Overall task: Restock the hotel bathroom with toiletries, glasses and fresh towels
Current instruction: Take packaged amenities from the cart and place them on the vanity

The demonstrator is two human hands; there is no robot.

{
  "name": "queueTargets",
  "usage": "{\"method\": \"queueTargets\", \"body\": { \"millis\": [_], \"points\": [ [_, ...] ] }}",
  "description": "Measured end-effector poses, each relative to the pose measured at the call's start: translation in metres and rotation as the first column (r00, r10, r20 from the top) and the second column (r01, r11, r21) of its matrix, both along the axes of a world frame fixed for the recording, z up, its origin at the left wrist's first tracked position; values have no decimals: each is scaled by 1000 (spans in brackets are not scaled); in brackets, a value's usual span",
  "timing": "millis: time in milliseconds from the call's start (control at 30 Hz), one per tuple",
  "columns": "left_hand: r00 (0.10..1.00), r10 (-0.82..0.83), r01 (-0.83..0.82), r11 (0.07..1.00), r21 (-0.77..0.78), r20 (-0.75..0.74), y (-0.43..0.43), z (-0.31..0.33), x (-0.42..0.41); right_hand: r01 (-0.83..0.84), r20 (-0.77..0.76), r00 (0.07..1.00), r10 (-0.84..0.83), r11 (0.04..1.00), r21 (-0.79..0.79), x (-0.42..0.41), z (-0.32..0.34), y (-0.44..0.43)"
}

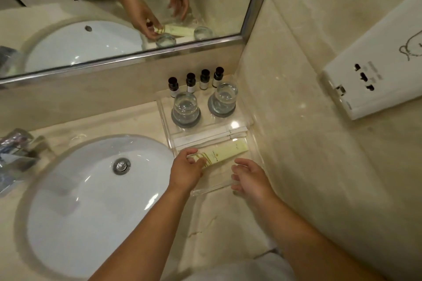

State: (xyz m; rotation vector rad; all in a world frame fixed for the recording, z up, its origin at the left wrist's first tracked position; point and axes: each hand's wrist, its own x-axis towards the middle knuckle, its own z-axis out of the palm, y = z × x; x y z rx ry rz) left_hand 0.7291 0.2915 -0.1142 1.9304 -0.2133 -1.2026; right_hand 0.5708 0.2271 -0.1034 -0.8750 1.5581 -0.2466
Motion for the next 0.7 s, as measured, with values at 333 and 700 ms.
{"method": "queueTargets", "body": {
  "millis": [333,700],
  "points": [
    [1000,-4,4,1000,-1,24,10,-2,-4,52,88,994,-59,995,83,12,1,-23],
    [999,-41,41,999,-8,26,4,-5,-10,171,201,958,-204,971,167,22,-8,-34]
  ]
}}
